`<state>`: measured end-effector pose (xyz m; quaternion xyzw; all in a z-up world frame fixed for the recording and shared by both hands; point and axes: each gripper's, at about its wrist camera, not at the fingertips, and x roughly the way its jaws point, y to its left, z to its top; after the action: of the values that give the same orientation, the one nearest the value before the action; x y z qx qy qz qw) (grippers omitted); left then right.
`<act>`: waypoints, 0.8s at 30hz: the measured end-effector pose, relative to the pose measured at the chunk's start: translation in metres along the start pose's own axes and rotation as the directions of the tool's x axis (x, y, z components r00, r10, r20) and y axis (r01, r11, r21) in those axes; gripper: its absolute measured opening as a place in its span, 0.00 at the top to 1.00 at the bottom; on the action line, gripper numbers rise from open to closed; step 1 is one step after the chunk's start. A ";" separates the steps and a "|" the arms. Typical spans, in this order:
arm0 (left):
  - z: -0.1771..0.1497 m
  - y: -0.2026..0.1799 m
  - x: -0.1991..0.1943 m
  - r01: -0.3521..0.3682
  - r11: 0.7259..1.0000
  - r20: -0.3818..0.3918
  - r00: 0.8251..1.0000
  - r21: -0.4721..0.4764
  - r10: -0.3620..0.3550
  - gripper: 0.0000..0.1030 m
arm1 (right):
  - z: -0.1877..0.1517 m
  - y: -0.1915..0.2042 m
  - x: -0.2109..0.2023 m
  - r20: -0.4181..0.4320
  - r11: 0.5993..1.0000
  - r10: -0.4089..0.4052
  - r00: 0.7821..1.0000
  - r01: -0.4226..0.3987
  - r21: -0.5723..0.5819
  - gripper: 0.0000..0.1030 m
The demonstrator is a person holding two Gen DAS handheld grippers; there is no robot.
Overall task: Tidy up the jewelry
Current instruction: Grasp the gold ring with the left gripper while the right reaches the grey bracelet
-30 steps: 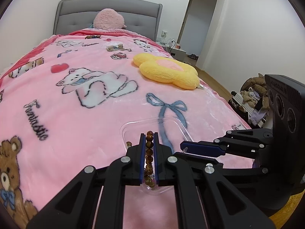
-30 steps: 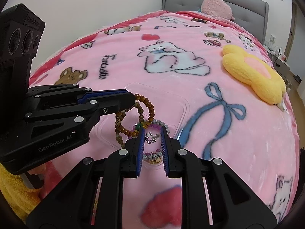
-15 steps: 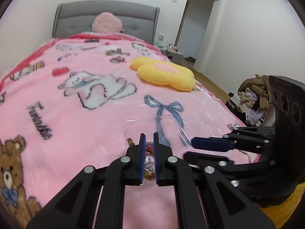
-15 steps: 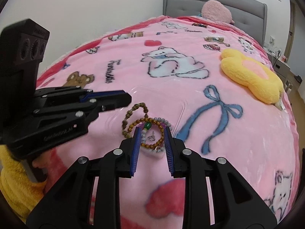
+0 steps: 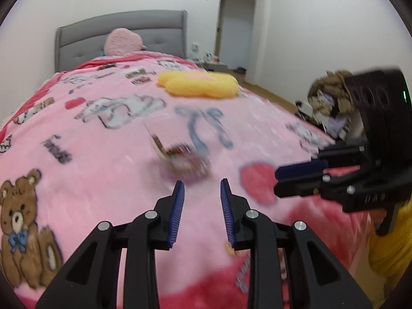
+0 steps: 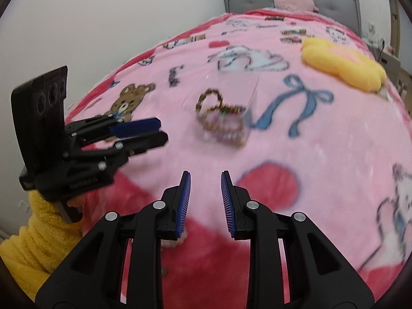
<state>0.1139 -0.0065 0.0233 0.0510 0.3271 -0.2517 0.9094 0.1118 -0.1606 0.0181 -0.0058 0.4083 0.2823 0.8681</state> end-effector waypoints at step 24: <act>-0.045 -0.024 0.022 0.044 0.996 -0.124 0.992 0.073 -0.035 0.72 | -0.055 0.017 0.019 -0.095 0.999 0.029 0.995 -0.025 0.042 0.70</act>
<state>0.0909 -0.0254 -0.0239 0.0944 0.3737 -0.2783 0.8798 0.0748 -0.1501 -0.0283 0.0039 0.4549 0.2853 0.8436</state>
